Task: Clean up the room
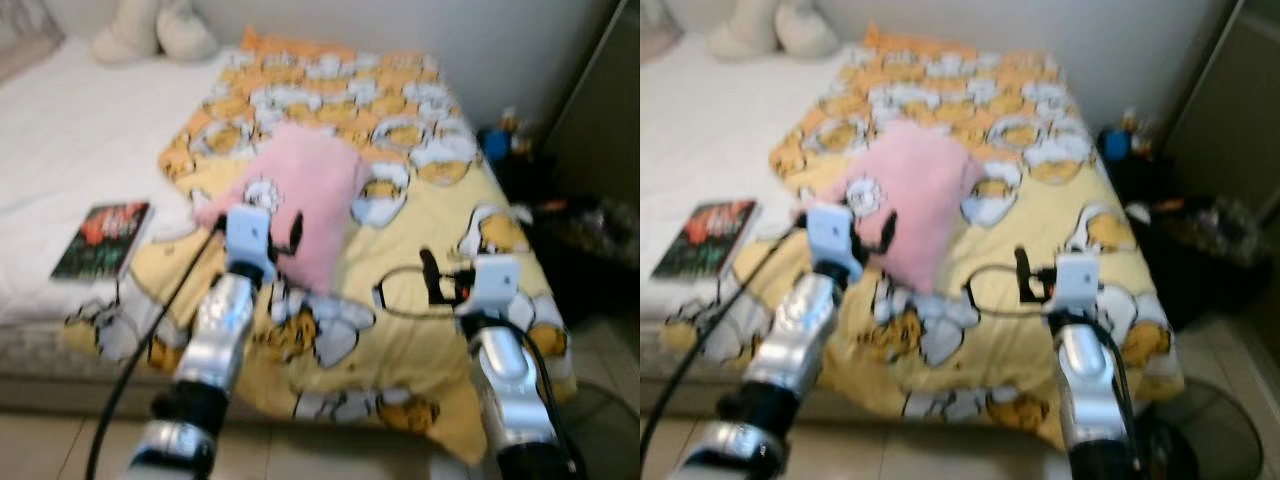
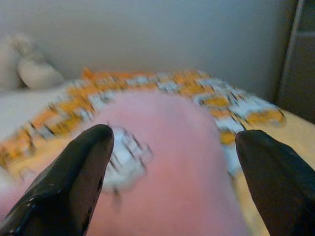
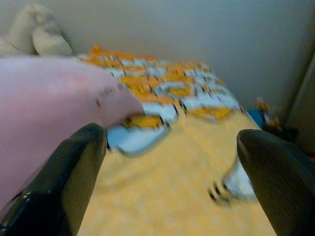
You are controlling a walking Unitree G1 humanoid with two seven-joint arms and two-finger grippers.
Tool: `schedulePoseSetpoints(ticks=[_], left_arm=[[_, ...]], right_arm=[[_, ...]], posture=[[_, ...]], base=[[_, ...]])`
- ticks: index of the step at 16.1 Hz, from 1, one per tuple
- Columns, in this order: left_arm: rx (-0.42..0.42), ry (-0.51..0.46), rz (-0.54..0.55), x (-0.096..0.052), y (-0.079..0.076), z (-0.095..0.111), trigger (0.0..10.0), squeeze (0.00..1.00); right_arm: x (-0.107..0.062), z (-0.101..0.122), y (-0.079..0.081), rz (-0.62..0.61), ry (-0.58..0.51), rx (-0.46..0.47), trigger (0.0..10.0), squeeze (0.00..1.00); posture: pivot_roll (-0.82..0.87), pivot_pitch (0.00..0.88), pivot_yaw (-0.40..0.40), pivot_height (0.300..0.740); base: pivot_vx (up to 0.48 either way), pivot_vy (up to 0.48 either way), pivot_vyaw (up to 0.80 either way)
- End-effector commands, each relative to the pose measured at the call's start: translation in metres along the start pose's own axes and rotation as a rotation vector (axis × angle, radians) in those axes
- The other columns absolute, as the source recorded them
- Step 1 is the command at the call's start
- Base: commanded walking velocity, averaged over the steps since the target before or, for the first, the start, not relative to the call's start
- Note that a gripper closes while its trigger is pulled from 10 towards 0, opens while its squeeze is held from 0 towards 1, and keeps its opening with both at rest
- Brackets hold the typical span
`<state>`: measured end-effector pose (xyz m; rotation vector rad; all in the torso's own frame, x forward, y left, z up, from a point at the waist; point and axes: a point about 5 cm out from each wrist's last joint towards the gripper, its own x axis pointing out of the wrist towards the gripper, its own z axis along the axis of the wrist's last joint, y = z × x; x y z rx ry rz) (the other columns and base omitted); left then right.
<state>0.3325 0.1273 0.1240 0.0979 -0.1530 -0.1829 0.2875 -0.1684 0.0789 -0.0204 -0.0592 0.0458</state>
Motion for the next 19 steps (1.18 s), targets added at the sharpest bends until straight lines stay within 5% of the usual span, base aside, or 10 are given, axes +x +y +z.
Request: schedulePoseSetpoints(ticks=[1,8,12,14,16,18,19], left_arm=[[0.04,-0.089,0.068,0.007,0.02,0.022,10.0,0.0],[0.067,-0.015,0.018,0.037,0.022,0.036,10.0,0.0],[0.124,-0.031,0.101,0.079,0.07,0.102,10.0,0.0],[0.148,-0.016,0.045,0.086,0.073,0.114,10.0,0.0],[0.157,-0.014,-0.019,0.078,0.067,0.102,10.0,0.0],[-0.001,-0.051,-0.067,0.036,0.042,0.062,10.0,0.0],[0.015,-0.02,-0.063,0.012,0.034,0.042,10.0,0.0]], right_arm=[[0.008,0.019,0.009,0.025,-0.077,-0.005,10.0,0.0],[0.023,0.032,0.001,-0.009,-0.101,0.053,10.0,0.0],[0.068,0.069,-0.008,-0.005,-0.086,0.315,10.0,0.0],[0.076,0.071,-0.017,-0.034,-0.074,0.285,10.0,0.0],[0.062,0.084,-0.018,-0.039,-0.173,0.069,10.0,0.0],[0.008,0.07,-0.019,-0.088,-0.189,-0.087,10.0,0.0],[-0.019,0.054,-0.018,-0.108,-0.14,-0.101,10.0,0.0]], posture=[[0.03,0.0,0.004,0.74],[0.04,0.0,-0.002,0.74],[0.03,0.0,0.016,0.74],[0.04,0.0,0.021,0.74],[0.02,0.0,0.029,0.74],[0.02,0.0,0.015,0.74],[0.02,0.0,0.014,0.74]], base=[[0.439,0.0,0.0],[0.104,0.382,0.0],[0.174,0.08,0.0],[0.0,0.0,0.0],[0.0,0.0,0.0],[0.0,0.0,0.0],[0.0,0.0,0.0]])
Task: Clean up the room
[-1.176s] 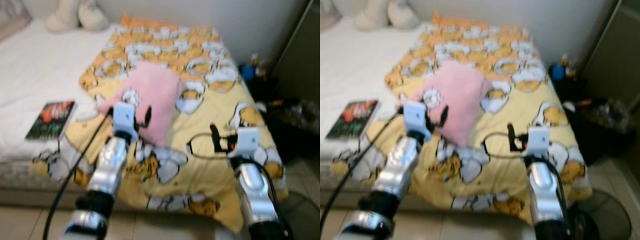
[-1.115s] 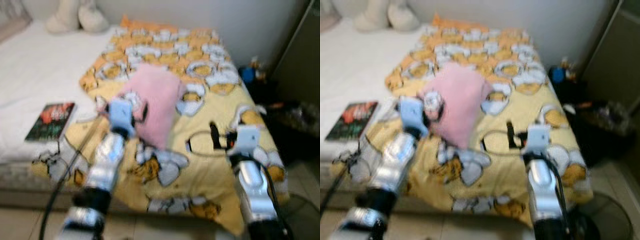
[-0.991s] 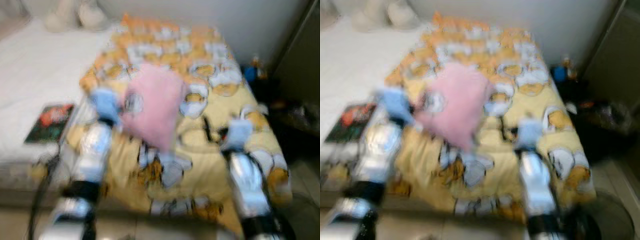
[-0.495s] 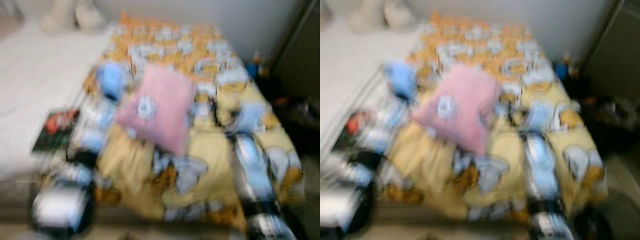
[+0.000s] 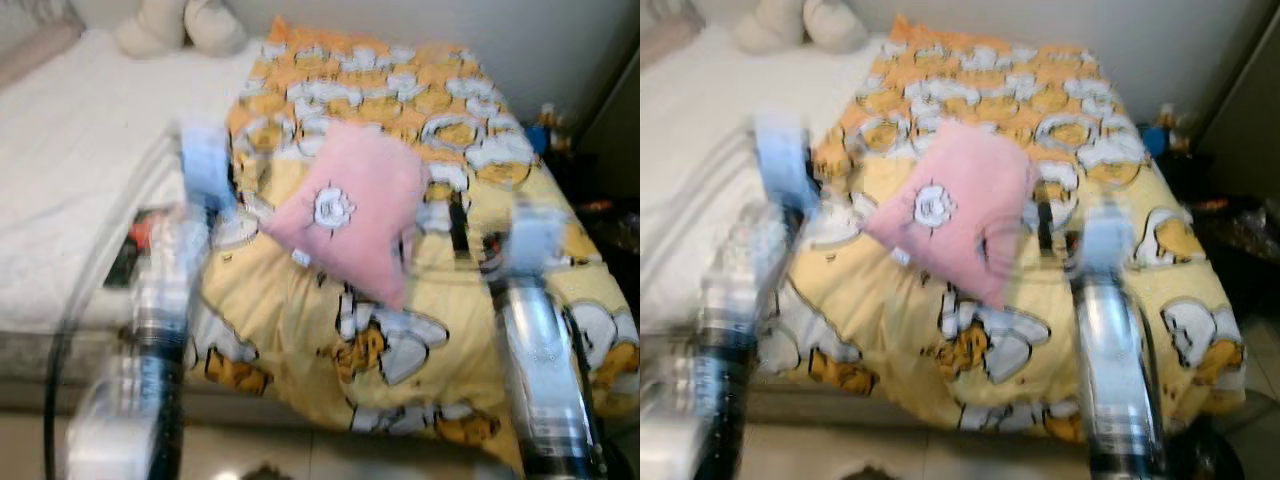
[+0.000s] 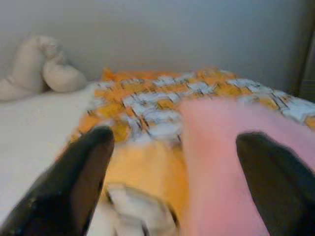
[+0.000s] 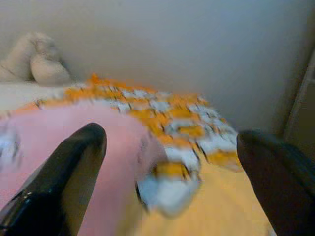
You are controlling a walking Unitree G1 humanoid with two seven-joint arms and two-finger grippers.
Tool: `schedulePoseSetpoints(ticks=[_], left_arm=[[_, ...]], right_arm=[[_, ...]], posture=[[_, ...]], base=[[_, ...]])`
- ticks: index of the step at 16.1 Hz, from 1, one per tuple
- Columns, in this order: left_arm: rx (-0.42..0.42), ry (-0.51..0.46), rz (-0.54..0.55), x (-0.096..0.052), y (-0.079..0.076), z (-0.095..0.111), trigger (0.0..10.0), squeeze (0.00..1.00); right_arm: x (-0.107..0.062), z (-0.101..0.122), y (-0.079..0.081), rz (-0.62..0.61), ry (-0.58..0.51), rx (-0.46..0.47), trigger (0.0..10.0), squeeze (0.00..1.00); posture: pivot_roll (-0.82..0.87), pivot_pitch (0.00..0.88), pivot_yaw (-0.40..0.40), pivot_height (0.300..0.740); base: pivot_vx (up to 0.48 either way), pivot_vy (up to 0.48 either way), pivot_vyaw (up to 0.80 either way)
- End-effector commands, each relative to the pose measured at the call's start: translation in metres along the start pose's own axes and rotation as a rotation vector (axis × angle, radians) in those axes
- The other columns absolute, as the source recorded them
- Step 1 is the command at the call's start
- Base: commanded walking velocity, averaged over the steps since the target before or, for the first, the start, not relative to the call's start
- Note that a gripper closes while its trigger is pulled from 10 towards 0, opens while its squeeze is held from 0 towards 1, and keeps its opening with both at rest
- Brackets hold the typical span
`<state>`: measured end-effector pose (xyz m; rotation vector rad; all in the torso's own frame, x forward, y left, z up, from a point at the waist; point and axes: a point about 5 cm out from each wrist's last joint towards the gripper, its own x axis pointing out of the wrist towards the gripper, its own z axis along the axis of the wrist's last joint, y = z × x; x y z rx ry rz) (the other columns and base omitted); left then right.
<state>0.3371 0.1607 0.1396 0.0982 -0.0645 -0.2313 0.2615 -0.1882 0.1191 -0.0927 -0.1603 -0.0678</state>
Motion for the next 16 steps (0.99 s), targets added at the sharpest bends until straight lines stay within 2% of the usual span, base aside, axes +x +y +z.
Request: schedulePoseSetpoints(ticks=[1,2,3,5,6,7,9,11,13,14,16], left_arm=[[0.023,-0.087,-0.011,-0.002,-0.007,0.02,10.0,0.0],[0.01,-0.07,-0.012,-0.019,-0.019,0.004,10.0,0.0],[-0.008,-0.067,-0.041,-0.029,-0.032,-0.004,10.0,0.0],[-0.072,-0.053,-0.067,-0.035,-0.042,-0.007,10.0,0.0],[-0.105,-0.041,-0.003,-0.032,-0.038,-0.007,10.0,0.0],[-0.092,-0.052,0.035,-0.026,-0.037,-0.002,10.0,0.0],[-0.088,-0.073,0.069,-0.018,-0.037,0.005,10.0,0.0],[-0.042,-0.101,0.094,-0.015,-0.035,0.013,10.0,0.0],[-0.052,-0.096,0.083,-0.013,-0.036,0.013,10.0,0.0],[-0.015,-0.119,0.047,-0.008,-0.039,0.019,10.0,0.0],[0.004,-0.152,0.002,0.0,-0.043,0.028,10.0,0.0]], right_arm=[[-0.01,0.003,0.001,-0.013,-0.013,-0.025,10.0,0.0],[-0.031,-0.008,0.0,-0.038,0.025,-0.05,10.0,0.0],[-0.039,-0.013,-0.002,-0.046,0.033,-0.076,10.0,0.0],[-0.042,-0.018,-0.003,-0.043,0.061,-0.074,10.0,0.0],[-0.038,-0.02,-0.003,-0.051,0.089,-0.044,10.0,0.0],[-0.032,-0.022,-0.003,-0.065,0.099,-0.005,10.0,0.0],[-0.02,-0.018,-0.004,-0.084,0.066,-0.005,10.0,0.0],[-0.013,-0.018,-0.002,-0.098,0.074,0.039,10.0,0.0],[-0.014,-0.021,0.002,-0.068,0.086,0.041,10.0,0.0],[-0.013,-0.021,0.004,-0.059,0.09,0.045,10.0,0.0],[-0.01,-0.018,0.0,-0.085,0.077,0.048,10.0,0.0]], posture=[[0.02,0.0,0.002,0.74],[0.03,0.0,-0.017,0.74],[0.03,0.0,-0.027,0.74],[0.04,0.0,-0.031,0.74],[0.03,0.0,-0.027,0.74],[0.03,0.0,-0.027,0.74],[0.03,0.0,-0.033,0.74],[0.03,0.0,-0.024,0.74],[0.03,0.0,-0.022,0.74],[0.02,0.0,-0.021,0.74],[0.02,0.0,-0.02,0.74]], base=[[0.0,0.0,0.0],[0.0,0.0,0.0],[0.0,0.0,0.0],[0.24,0.0,0.0],[0.48,0.0,0.0],[0.48,0.0,0.0],[0.48,0.0,0.0],[0.48,0.0,0.0],[0.48,0.0,0.0],[0.48,0.0,0.0],[0.48,0.0,0.0]])
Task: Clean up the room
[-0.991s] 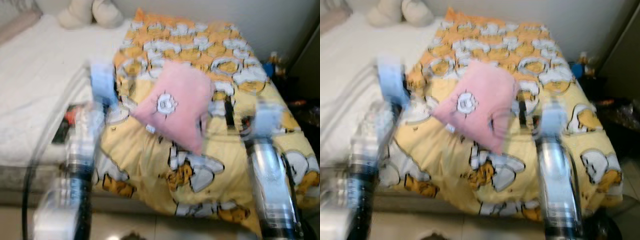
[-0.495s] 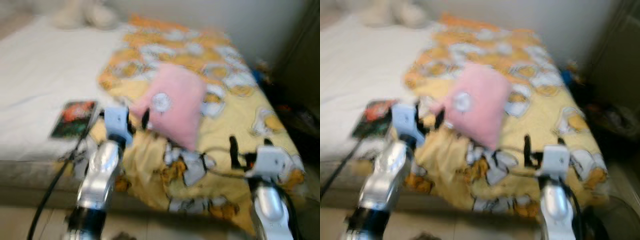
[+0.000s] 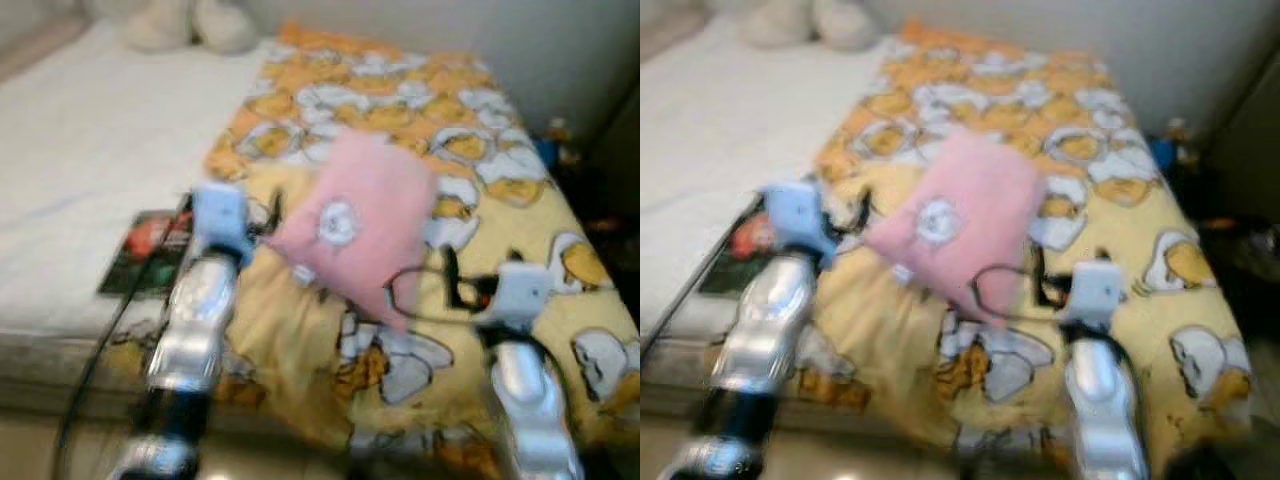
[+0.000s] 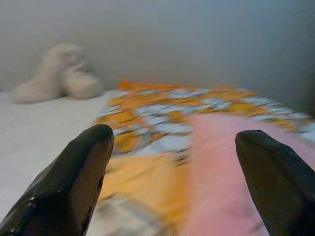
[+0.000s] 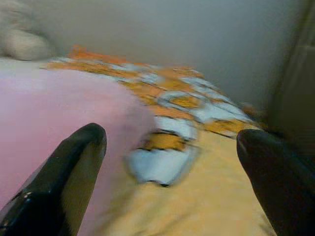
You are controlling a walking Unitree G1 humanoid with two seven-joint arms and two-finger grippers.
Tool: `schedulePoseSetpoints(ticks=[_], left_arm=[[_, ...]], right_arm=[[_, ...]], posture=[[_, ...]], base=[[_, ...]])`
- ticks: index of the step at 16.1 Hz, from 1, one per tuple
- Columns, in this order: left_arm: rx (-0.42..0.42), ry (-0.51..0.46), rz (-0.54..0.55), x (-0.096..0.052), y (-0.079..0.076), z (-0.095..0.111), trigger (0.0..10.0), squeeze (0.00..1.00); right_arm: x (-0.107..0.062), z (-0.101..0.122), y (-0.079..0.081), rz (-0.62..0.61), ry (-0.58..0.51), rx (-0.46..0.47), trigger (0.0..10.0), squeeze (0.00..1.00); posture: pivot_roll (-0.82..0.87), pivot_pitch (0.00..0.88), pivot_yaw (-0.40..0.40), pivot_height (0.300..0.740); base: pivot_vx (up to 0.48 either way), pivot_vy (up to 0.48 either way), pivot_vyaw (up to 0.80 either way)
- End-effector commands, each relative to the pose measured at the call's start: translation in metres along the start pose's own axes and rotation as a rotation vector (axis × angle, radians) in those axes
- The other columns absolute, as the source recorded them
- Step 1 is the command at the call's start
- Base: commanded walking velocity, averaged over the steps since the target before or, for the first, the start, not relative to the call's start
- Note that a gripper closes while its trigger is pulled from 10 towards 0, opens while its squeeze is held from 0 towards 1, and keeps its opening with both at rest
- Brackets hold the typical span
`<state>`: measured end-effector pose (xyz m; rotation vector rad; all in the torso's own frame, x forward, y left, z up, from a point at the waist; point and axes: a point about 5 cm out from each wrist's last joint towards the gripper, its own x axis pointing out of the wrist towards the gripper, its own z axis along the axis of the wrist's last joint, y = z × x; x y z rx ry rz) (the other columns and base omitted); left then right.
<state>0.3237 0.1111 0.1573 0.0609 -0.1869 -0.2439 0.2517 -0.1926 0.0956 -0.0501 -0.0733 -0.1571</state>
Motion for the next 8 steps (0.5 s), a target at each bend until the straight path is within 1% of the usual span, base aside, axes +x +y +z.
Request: schedulePoseSetpoints(ticks=[1,2,3,4,5,6,7,8], left_arm=[[0.055,-0.066,-0.06,0.01,0.001,0.017,10.0,0.0],[0.065,-0.083,-0.076,0.014,0.0,0.022,10.0,0.0],[0.155,-0.093,-0.103,0.033,0.002,0.039,10.0,0.0],[0.166,-0.084,-0.103,0.044,0.007,0.045,10.0,0.0],[0.179,-0.06,-0.117,0.05,0.01,0.047,10.0,0.0],[0.153,0.031,-0.16,0.064,0.018,0.047,10.0,0.0],[0.079,0.155,-0.231,0.074,0.026,0.043,10.0,0.0],[0.025,0.211,-0.258,0.078,0.031,0.041,10.0,0.0]], right_arm=[[0.006,0.01,-0.008,-0.082,-0.031,0.027,10.0,0.0],[0.008,0.011,-0.013,-0.117,-0.034,0.034,10.0,0.0],[0.02,0.015,-0.033,-0.206,-0.021,0.089,10.0,0.0],[0.027,0.016,-0.042,-0.238,-0.014,0.117,10.0,0.0],[0.032,0.012,-0.045,-0.234,0.016,0.151,10.0,0.0],[0.043,0.006,-0.05,-0.233,0.063,0.207,10.0,0.0],[0.052,-0.005,-0.057,-0.241,0.132,0.278,10.0,0.0],[0.054,-0.01,-0.062,-0.273,0.16,0.322,10.0,0.0]], posture=[[0.02,0.0,-0.018,0.74],[0.02,0.0,-0.015,0.74],[0.01,0.0,-0.008,0.74],[0.01,0.0,-0.003,0.74],[0.0,0.0,0.003,0.74],[0.0,0.0,0.013,0.74],[0.0,0.0,0.023,0.74],[0.0,0.0,0.028,0.74]], base=[[0.48,0.0,0.0],[0.48,0.0,0.0],[0.48,0.0,0.0],[0.0,0.0,0.0],[0.0,0.0,0.0],[0.0,0.0,0.0],[0.0,0.0,0.0],[0.0,0.0,0.0]])
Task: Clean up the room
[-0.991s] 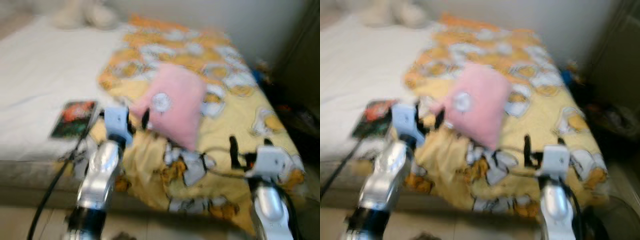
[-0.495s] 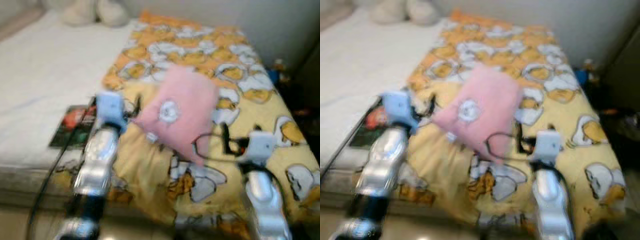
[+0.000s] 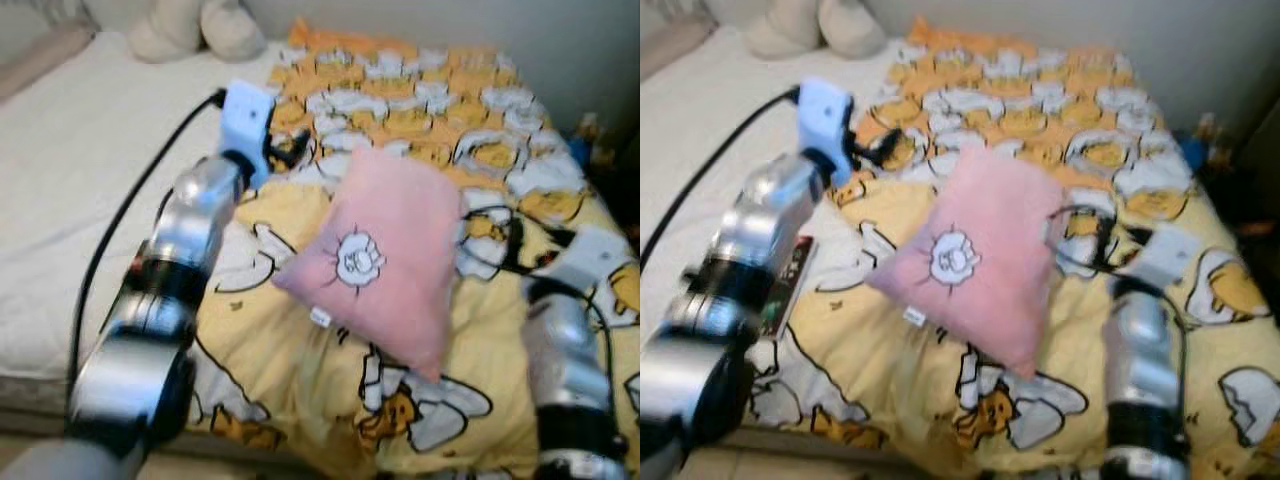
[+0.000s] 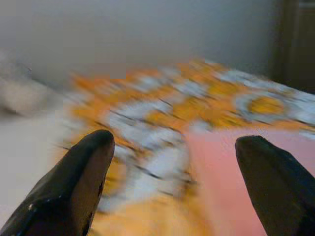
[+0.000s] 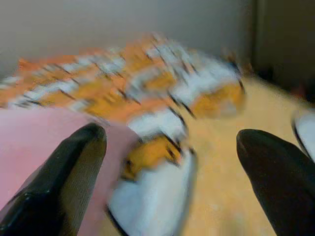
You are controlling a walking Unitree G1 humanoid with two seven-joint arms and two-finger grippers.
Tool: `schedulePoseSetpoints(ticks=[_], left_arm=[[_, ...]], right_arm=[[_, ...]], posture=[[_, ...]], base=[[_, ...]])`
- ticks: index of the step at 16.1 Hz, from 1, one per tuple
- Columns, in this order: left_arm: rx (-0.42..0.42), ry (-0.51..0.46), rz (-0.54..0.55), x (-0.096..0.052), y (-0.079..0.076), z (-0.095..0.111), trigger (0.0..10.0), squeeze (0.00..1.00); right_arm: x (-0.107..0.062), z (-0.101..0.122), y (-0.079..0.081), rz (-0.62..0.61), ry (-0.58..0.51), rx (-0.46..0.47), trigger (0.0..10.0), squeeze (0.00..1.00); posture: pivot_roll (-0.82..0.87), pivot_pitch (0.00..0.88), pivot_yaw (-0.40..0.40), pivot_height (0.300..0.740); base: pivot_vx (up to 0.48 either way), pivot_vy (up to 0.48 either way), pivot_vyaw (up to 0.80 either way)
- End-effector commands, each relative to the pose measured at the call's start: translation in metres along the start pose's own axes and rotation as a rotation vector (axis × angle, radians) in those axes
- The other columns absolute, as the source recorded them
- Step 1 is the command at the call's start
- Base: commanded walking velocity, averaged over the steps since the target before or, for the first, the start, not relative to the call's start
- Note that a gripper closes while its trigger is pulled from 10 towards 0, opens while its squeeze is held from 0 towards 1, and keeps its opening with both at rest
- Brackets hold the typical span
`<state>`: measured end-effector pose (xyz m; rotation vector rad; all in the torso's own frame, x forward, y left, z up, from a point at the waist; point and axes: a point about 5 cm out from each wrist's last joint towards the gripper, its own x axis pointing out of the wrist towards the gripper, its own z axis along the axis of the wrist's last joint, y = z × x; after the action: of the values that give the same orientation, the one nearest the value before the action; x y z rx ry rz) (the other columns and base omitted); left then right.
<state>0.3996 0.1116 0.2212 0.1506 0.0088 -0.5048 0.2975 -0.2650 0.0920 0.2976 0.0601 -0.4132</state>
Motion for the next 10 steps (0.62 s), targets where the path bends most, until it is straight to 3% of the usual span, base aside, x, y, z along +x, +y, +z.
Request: schedulePoseSetpoints(ticks=[1,3,6,7,10], left_arm=[[-0.048,0.074,-0.014,-0.004,0.01,-0.014,10.0,0.0],[-0.16,0.155,-0.059,-0.002,0.012,-0.024,10.0,0.0],[-0.237,0.212,-0.129,0.004,0.001,-0.03,10.0,0.0],[-0.283,0.222,-0.165,0.007,-0.006,-0.031,10.0,0.0],[-0.31,0.219,-0.211,0.013,-0.017,-0.028,10.0,0.0]], right_arm=[[0.003,-0.007,-0.001,0.004,0.053,0.07,10.0,0.0],[0.008,-0.017,-0.006,0.026,0.137,0.199,10.0,0.0],[0.015,-0.021,-0.004,0.062,0.172,0.284,10.0,0.0],[0.018,-0.022,0.004,0.099,0.178,0.318,10.0,0.0],[0.018,-0.025,0.017,0.165,0.2,0.347,10.0,0.0]], posture=[[0.01,0.0,0.034,0.74],[0.02,0.008,0.052,0.74],[0.02,0.052,0.054,0.74],[0.02,0.083,0.058,0.74],[0.03,0.119,0.043,0.74]], base=[[0.0,0.0,0.0],[0.0,0.0,0.0],[0.0,0.0,0.0],[0.0,0.0,0.0],[0.0,0.0,0.0]])
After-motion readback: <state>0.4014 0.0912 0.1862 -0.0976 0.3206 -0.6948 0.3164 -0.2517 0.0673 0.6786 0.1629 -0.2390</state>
